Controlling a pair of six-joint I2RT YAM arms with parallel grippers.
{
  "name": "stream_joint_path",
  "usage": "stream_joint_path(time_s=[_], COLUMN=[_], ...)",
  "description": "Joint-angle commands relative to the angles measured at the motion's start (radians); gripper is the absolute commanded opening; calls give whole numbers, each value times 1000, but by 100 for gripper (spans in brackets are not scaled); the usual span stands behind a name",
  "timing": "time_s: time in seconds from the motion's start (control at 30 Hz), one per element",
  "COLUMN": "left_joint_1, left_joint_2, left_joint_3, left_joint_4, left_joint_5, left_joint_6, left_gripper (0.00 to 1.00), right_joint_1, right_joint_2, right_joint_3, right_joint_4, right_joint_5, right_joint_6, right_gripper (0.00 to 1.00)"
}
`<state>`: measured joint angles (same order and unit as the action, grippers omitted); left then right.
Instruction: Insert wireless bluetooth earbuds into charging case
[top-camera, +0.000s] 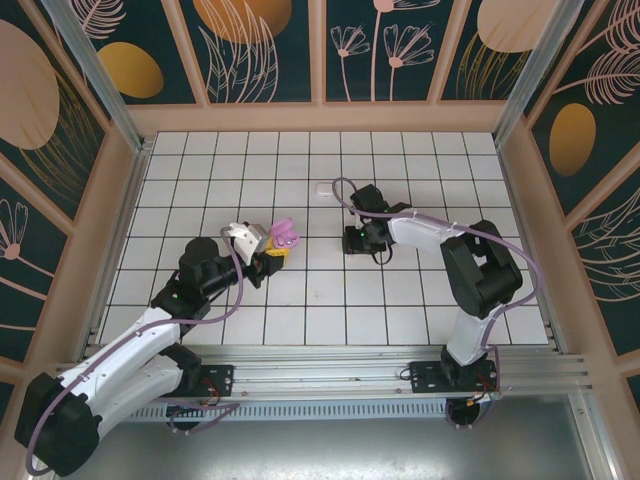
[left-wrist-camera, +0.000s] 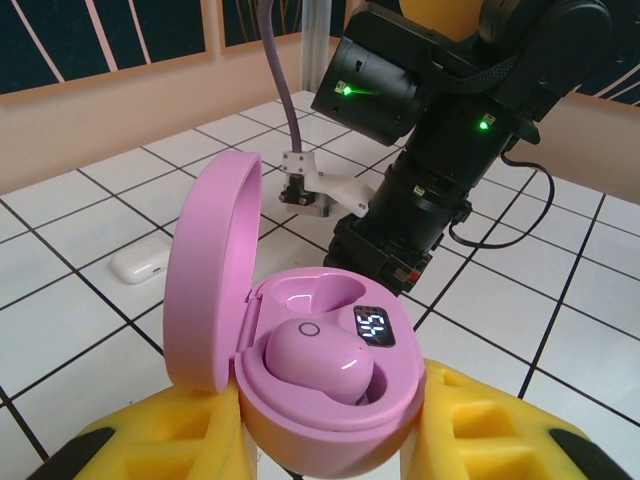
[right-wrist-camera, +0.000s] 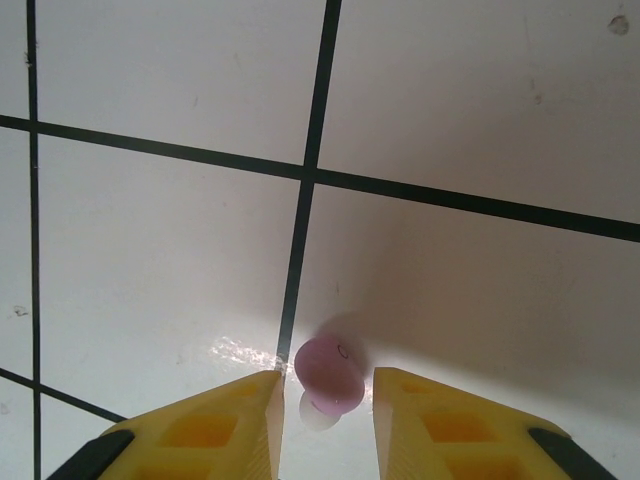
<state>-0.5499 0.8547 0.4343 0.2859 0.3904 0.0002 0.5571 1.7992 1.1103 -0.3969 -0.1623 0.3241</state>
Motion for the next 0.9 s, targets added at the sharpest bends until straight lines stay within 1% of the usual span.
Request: stream_joint_path(time_s=[0.0,0.3,0.47,0.57,0.7,0.87], left_joint_1=[-2,-2,-2,-2,-2,-1], left_joint_2=[-16,-12,-9,-5,7,55], left_joint_3=[27,34,35,34,10,-11], left_joint_4=[5,1,0,5,45,129], left_joint_5=[-8,-10,-8,-3,14,71], left_joint_6=[15,19,20,20,11,-17], left_gripper=[24,24,24,24,24,24], right_joint_1=[-5,-5,-3,3,29,117], right_joint_2=[26,71,49,-5,-127,-286], right_joint_3=[-10,-6,-9,1,38,101], right_joint_4=[13,27,21,-14,-94,-179], right_joint_5=[-7,12,42,95,198,331], right_joint_6=[-28,-37,-27,-15,0,3], right_gripper=[30,29,21,17,15,13])
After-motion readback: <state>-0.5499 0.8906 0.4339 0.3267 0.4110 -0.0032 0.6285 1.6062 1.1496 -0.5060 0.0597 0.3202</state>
